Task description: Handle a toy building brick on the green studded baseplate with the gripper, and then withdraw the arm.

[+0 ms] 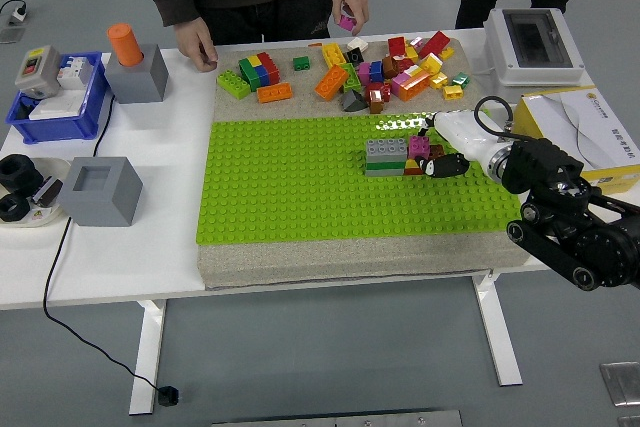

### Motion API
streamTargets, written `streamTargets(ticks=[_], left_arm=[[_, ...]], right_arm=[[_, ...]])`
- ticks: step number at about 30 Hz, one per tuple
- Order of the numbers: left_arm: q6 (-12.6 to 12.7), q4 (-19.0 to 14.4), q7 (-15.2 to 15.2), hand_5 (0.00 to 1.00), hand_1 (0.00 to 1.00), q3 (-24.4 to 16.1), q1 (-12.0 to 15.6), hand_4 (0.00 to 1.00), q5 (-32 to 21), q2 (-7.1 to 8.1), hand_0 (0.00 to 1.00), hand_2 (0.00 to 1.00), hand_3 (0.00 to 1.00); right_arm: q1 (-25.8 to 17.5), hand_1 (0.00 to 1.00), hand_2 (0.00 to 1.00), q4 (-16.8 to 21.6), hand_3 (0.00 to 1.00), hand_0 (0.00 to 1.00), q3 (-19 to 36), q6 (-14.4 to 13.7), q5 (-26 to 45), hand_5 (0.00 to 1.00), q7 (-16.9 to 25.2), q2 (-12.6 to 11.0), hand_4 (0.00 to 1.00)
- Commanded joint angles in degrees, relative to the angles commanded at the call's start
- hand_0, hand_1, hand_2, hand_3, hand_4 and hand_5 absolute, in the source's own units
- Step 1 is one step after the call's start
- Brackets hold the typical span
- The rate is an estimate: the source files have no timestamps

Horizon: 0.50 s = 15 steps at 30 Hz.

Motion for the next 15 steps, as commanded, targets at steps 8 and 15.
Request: streamTargets(ticks=[8,15], left_arm=[[0.0,0.0,0.0,0.876,0.804,0.1,0.1,0.998,-0.1,-0.01,0.787,0.761,0.436],[0.0,0.0,0.0,0.876,0.803,0.1,0.2,0.998,-0.1,-0.07,0.787,0.759,0.436]], right_arm=[[-0.1,0.79,0.832,-0.1,0.669,0.776,-0.3,0.1,0.0,0.298,0.0,0.0,0.618],[-0.1,0.79,0.832,-0.1,0.669,0.776,-0.6,0.1,0.1,0.298,0.0,0.1,0.619]])
